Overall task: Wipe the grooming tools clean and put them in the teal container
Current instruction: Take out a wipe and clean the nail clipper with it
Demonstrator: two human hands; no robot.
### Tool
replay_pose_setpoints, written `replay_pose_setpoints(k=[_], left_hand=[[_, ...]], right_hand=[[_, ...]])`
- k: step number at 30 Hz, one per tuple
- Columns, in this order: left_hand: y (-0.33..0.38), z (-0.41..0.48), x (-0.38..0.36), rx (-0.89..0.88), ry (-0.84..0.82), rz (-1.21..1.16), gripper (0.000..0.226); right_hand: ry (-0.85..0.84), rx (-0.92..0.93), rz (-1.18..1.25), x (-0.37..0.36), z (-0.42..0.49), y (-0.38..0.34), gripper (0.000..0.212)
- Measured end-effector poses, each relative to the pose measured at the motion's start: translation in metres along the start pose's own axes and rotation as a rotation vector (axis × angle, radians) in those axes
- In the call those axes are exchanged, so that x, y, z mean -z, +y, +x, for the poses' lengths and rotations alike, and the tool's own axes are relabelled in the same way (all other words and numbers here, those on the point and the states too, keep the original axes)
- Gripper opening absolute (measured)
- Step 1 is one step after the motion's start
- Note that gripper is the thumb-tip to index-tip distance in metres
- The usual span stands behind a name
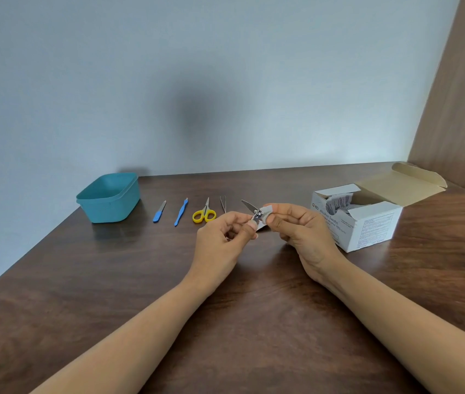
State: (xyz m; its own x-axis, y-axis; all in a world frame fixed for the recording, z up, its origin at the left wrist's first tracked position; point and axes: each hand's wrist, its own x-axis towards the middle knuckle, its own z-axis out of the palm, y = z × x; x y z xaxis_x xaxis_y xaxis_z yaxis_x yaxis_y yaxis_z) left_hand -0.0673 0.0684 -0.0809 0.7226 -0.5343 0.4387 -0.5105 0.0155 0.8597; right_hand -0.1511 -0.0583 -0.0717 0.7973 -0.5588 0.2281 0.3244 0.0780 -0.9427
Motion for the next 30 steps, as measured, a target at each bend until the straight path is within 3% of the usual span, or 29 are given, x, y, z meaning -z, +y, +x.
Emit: replay_pose_setpoints(k=[11,16,24,30], left_hand=[[0.0022,-0.0002,0.0021,0.01,-0.033,0.014,0.008],[0.0034,-0.0001,0.0015,-0.009,-0.03,0.031,0.009],[0.0038,-0.0001,0.0022,-0.017,-0.054,0.035,0.01],[0.0045,-0.0006,0.003,-0.032,-0.058,0.049,0.009]], right_hand=[[-0.051,0.066,-0.016,0.0014,0.0006,0.0045,0.035],[-0.017,0.078,-0.028,0.0006,0.0006,0.0033,0.014],[-0.053,0.118,-0.038,0.0,-0.0006,0.0032,0.021],[-0.006,0.164,-0.039,0.0012,0.0006,0.0022,0.009]])
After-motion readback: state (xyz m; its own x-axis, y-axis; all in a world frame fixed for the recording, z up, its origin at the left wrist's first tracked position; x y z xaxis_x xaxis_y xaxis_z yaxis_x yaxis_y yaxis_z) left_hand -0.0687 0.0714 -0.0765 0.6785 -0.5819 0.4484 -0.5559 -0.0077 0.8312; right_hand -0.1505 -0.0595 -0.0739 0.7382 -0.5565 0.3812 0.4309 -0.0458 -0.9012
